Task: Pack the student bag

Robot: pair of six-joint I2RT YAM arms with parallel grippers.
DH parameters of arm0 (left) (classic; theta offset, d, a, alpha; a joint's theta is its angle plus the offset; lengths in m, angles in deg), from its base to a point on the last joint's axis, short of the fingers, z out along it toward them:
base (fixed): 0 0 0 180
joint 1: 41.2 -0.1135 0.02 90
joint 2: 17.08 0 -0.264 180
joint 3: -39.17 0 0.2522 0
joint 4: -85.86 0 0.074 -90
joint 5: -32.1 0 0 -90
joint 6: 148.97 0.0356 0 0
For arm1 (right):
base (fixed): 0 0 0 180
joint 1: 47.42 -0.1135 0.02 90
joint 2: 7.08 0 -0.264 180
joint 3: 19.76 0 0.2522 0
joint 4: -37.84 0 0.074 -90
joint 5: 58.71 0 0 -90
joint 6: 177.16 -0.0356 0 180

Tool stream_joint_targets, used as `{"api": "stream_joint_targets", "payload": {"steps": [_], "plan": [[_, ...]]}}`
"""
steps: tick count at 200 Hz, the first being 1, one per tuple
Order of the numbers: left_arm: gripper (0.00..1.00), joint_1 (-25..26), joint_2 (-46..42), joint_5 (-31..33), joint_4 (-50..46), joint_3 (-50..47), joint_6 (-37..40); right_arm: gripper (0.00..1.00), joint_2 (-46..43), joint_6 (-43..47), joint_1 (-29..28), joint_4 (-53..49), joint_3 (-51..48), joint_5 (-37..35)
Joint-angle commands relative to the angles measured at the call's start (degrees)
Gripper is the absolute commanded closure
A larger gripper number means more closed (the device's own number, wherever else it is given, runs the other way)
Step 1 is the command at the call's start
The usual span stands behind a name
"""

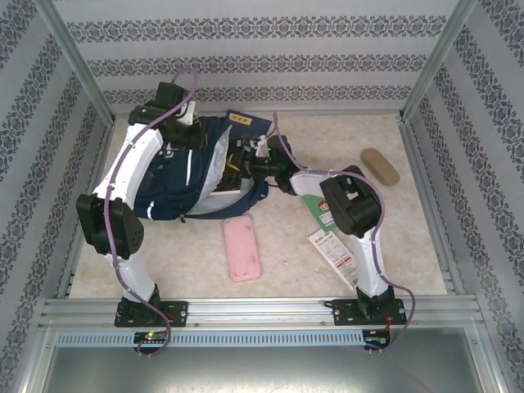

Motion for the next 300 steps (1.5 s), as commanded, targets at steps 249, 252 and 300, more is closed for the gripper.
{"api": "stream_joint_targets", "payload": {"steps": [249,252,300], "plan": [[1.0,-5.4,-5.5,-11.8,7.3,-5.2,-2.5,0.02,4.1,3.7,-8.6,-14.5,16.4,-16.1],[1.0,-5.5,-5.5,-11.9,7.4,-5.3,-2.5,0.02,3.9,3.6,-8.5,-14.4,16.0,-15.9],[1.0,-5.6,-5.3,-11.8,8.1,-6.4,-3.0,0.02,-0.4,7.1,-7.7,-20.8,13.3,-16.1]]}}
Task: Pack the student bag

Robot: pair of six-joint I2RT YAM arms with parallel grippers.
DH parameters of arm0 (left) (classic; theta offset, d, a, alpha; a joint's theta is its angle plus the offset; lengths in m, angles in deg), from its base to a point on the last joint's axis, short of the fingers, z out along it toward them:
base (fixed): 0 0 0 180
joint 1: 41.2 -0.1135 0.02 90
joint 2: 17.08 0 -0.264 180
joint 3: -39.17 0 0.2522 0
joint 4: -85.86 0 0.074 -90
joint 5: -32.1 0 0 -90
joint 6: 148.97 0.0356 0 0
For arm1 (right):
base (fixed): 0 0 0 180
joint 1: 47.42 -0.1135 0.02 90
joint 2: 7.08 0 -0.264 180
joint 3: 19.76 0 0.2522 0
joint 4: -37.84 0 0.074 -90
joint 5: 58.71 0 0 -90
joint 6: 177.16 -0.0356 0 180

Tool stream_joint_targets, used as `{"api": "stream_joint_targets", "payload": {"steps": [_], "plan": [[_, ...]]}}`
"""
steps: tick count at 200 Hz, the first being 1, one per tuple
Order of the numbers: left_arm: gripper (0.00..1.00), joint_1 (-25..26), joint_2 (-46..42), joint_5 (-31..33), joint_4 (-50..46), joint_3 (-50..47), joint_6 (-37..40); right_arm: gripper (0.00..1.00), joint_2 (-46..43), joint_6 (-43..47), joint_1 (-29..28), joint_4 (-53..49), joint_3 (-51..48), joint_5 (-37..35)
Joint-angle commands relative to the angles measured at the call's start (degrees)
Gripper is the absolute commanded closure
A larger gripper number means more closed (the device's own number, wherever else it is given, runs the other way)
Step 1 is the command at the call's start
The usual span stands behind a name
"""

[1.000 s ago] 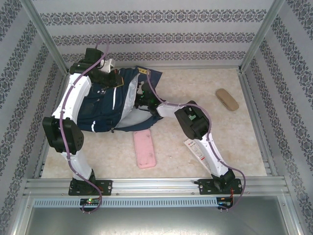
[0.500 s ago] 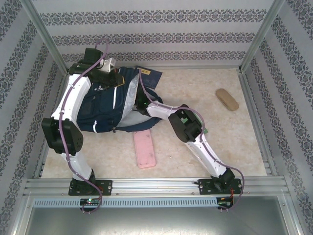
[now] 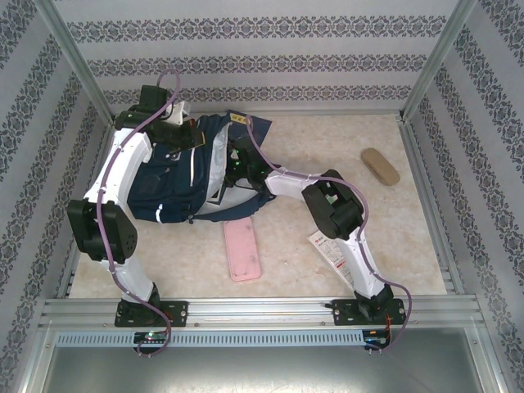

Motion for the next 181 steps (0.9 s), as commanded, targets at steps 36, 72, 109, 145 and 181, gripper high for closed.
{"api": "stream_joint_targets", "payload": {"steps": [36,72,109,145,181], "plan": [[1.0,-1.3,-2.3,1.3,3.3,-1.1,0.9,0.02,-8.4,12.7,0.8,-22.2,2.4,-3.6],[1.0,-1.3,-2.3,0.4,4.0,-1.4,0.3,0.02,-8.9,13.8,1.8,-26.7,0.6,-3.9],[1.0,-1.3,-2.6,-0.9,4.6,-1.6,-0.5,0.02,-4.3,12.4,0.9,-24.7,2.1,-0.9],[1.0,-1.1,-2.9,-2.6,5.0,-2.2,-1.2,0.02,-0.3,11.6,-0.5,-26.7,5.4,-1.7],[1.0,-0.5,-3.8,-4.7,6.6,-3.6,-2.2,0.02,3.3,12.0,-1.3,-27.1,11.1,-0.5]]}}
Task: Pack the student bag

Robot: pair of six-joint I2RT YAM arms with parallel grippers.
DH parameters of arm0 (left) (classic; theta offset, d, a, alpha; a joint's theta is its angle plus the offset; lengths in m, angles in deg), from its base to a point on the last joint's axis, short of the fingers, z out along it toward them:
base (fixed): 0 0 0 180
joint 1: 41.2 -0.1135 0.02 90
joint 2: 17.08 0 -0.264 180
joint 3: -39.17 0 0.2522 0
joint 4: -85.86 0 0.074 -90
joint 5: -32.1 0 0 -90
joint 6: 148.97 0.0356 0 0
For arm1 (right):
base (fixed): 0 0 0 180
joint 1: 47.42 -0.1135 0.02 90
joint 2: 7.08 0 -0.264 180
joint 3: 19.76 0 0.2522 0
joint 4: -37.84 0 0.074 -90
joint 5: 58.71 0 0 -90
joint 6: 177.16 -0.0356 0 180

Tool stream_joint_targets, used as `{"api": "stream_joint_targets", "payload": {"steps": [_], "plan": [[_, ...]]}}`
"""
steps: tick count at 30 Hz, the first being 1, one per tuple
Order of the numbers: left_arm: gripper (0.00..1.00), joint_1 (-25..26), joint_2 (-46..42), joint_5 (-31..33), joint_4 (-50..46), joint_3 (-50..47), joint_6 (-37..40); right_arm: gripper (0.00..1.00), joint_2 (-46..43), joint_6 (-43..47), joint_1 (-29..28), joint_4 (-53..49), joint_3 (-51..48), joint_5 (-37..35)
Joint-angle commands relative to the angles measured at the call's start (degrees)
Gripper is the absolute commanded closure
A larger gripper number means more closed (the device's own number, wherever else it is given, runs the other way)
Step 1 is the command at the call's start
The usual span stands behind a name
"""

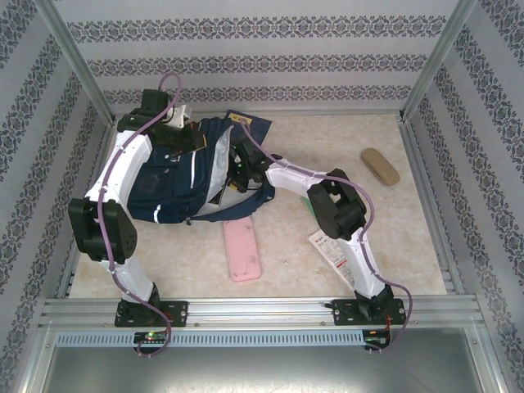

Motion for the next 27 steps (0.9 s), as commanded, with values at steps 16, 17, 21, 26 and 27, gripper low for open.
{"api": "stream_joint_targets", "payload": {"steps": [16,17,21,26,27], "plan": [[1.0,2.0,-3.9,-5.6,4.7,-0.8,-2.4,0.02,17.8,-4.8,-3.0,5.1,27.1,10.2],[1.0,2.0,-3.9,-4.7,3.9,-0.6,-1.8,0.02,17.9,-5.0,-2.9,5.0,26.9,10.2],[1.0,1.9,-3.6,4.5,-0.3,0.0,0.7,0.02,13.8,-2.1,-2.4,4.4,21.0,8.4],[1.0,1.3,-3.5,14.8,-3.2,-0.6,3.2,0.02,4.2,3.8,-0.7,3.0,9.7,5.4],[1.0,1.0,-3.5,16.1,-3.5,-0.8,3.6,0.02,1.9,5.0,-0.2,2.9,7.1,4.8]]}}
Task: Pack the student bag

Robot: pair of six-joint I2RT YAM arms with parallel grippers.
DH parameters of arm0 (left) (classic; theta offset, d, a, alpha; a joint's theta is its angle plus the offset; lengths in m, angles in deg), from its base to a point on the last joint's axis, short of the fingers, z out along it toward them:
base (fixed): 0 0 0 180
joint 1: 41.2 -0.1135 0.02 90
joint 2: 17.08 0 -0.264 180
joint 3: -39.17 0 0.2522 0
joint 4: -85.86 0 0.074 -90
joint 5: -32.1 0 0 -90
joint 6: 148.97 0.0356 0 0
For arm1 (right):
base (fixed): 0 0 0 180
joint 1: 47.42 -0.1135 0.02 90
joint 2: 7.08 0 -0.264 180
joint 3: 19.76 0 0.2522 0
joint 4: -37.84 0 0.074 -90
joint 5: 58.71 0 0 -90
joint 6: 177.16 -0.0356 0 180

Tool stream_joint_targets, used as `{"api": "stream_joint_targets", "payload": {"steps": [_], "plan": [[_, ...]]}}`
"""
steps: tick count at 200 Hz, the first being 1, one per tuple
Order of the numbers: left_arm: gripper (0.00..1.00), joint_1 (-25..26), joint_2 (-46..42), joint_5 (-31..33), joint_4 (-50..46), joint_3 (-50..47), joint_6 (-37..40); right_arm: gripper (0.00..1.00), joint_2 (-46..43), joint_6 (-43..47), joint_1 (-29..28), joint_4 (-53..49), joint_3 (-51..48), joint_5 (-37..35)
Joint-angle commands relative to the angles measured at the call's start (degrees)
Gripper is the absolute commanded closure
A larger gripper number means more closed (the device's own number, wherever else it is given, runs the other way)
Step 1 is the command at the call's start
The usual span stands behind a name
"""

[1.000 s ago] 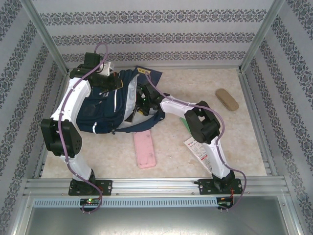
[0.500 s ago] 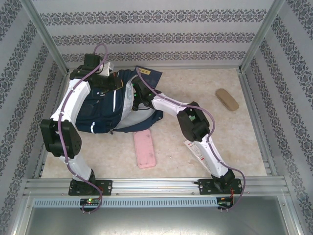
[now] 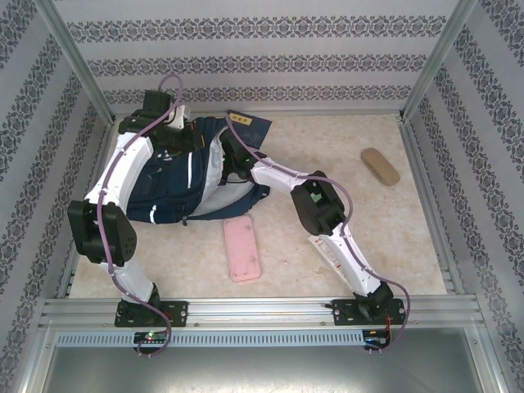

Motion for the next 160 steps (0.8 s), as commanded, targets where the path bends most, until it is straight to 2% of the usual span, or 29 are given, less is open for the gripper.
{"api": "stream_joint_targets", "payload": {"steps": [1,19,50,93,98,104,106,116,137,142,160], "plan": [[1.0,-0.6,-2.2,8.8,-3.9,0.0,3.4,0.02,-9.1,5.6,1.3,-1.6,-7.6,-2.2],[1.0,-1.1,-2.1,11.6,-4.3,-0.6,4.2,0.02,-14.0,8.8,2.3,-2.0,-12.9,-2.8],[1.0,-1.7,-1.5,12.3,-3.9,-1.7,4.6,0.02,-21.2,16.4,3.9,-4.8,-18.5,-4.5],[1.0,-1.7,-0.1,10.1,-3.2,-2.2,4.2,0.02,-28.1,18.3,8.7,1.6,-27.7,-6.0],[1.0,-1.7,0.0,9.8,-3.1,-2.2,4.0,0.06,-28.1,17.9,9.4,2.4,-28.1,-5.4],[1.0,-1.7,0.1,9.5,-3.0,-2.2,3.9,0.16,-28.0,17.4,10.4,3.7,-28.7,-4.5],[1.0,-1.7,0.1,9.5,-3.0,-2.2,3.9,0.22,-27.8,17.1,11.0,4.5,-28.9,-4.1],[1.0,-1.7,0.3,9.0,-2.8,-2.0,3.7,0.4,-27.2,16.9,12.5,5.6,-28.9,-3.8],[1.0,-1.7,0.8,7.4,-2.8,-1.8,3.1,0.9,-23.6,18.4,14.8,3.2,-25.1,-4.2],[1.0,-1.7,0.9,7.3,-2.9,-1.8,3.0,0.98,-22.3,18.6,15.2,2.4,-23.8,-4.3],[1.0,-1.7,1.1,6.2,-2.5,-2.1,2.4,1.0,-18.1,17.9,16.7,1.6,-20.1,-5.4]]}}
